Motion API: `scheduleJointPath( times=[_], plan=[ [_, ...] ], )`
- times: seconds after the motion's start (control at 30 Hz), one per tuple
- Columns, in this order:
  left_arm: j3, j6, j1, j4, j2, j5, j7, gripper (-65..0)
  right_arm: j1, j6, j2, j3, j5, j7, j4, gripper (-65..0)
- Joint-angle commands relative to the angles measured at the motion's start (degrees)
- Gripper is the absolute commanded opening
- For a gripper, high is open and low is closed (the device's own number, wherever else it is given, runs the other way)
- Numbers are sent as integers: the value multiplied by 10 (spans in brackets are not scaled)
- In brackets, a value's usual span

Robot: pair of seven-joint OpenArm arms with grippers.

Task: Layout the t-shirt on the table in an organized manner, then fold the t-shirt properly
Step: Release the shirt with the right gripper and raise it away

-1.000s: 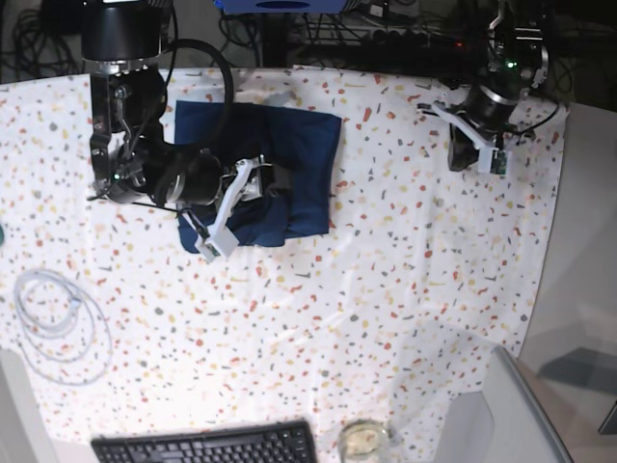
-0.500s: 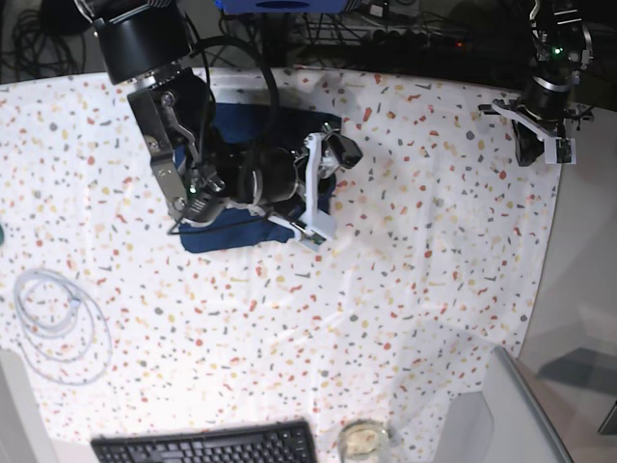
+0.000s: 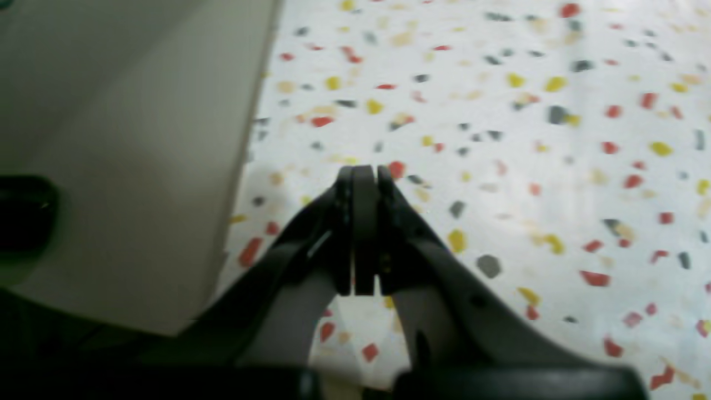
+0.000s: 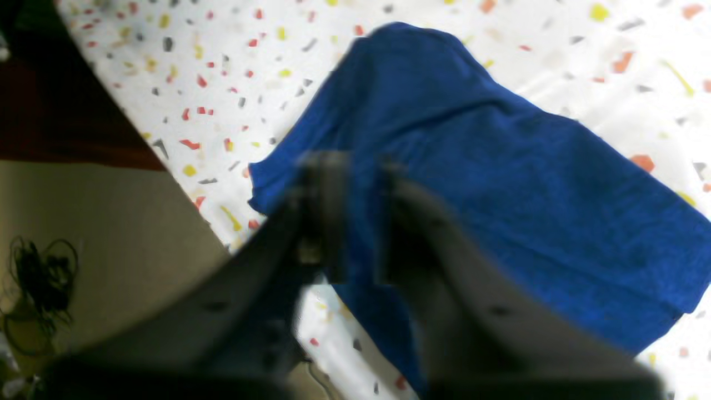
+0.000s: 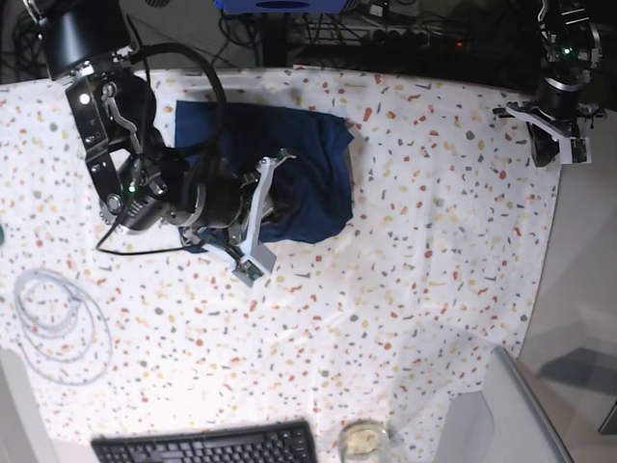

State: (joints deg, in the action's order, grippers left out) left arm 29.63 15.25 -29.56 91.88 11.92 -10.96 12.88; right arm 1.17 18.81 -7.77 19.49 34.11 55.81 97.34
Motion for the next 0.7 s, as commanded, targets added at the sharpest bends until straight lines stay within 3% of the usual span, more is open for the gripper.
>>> scheduleJointPath(
  times=[0.0, 0.07, 0.23, 0.43, 0.67],
  plan=[
    [5, 1, -1, 8, 8, -4, -13, -650, 9, 1, 3, 0, 10, -9, -2, -650],
    [4, 1, 1, 8, 8, -4, -13, -650, 8, 1, 4, 9, 10, -8, -13, -629],
    [-1, 1, 2, 8, 8, -4, -13, -650, 9, -2, 4, 117, 9, -17, -47, -641],
    [-1, 1, 2, 8, 7, -4, -13, -650, 48, -3, 7, 236, 8, -120, -155, -644],
    [3, 1, 2, -22, 8, -4, -13, -650, 67, -4, 18, 318, 8, -138, -202, -644]
  ],
)
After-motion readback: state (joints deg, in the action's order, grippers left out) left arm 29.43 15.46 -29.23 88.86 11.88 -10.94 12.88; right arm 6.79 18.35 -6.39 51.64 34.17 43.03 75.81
